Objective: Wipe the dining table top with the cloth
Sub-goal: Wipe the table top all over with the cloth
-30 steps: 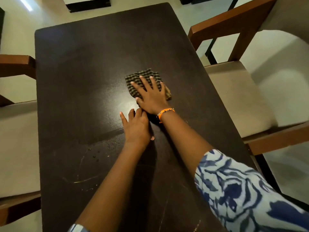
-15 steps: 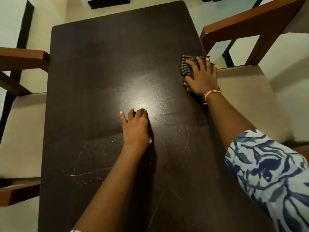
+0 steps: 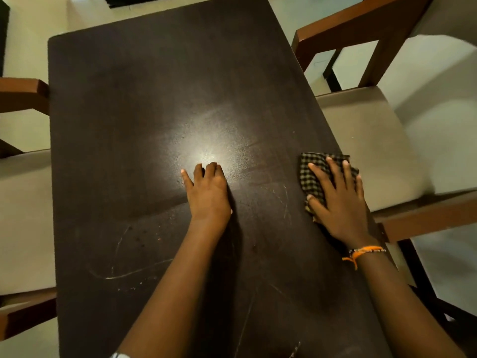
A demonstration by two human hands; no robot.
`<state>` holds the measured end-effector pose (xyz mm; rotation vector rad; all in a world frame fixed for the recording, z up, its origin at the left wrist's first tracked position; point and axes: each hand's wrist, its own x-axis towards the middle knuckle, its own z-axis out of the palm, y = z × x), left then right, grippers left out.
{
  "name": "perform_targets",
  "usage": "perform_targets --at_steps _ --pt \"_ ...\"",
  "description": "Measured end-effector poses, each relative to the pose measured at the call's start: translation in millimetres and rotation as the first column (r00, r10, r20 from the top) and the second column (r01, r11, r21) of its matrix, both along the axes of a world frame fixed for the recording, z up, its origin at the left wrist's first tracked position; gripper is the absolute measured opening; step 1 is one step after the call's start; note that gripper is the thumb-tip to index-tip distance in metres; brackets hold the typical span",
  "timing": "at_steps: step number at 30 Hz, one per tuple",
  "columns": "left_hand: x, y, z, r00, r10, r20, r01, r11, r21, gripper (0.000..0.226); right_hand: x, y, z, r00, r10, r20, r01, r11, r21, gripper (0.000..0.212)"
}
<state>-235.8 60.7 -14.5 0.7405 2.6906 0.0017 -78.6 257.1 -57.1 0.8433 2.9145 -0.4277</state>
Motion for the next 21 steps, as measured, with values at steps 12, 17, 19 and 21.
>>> perform_targets --at_steps 12,17,19,21 --pt "0 -16 -3 0.999 0.015 0.043 -0.018 0.998 0.062 0.098 -150 -39 -2 0.995 0.099 -0.012 -0.098 0.995 0.02 0.065" --pt "4 -58 -9 0.955 0.292 0.045 -0.295 0.943 0.156 0.098 -161 -141 -13 0.866 0.495 -0.069 -0.495 0.869 0.003 0.065" --pt "1 -67 -5 0.951 0.296 0.09 -0.305 0.946 0.113 0.106 -153 -143 -14 0.825 0.558 -0.088 -0.56 0.828 0.002 0.065" --pt "1 -66 -1 0.966 0.232 0.114 -0.24 0.969 0.062 0.116 -142 -122 -13 0.835 0.541 -0.098 -0.541 0.841 0.031 0.066"
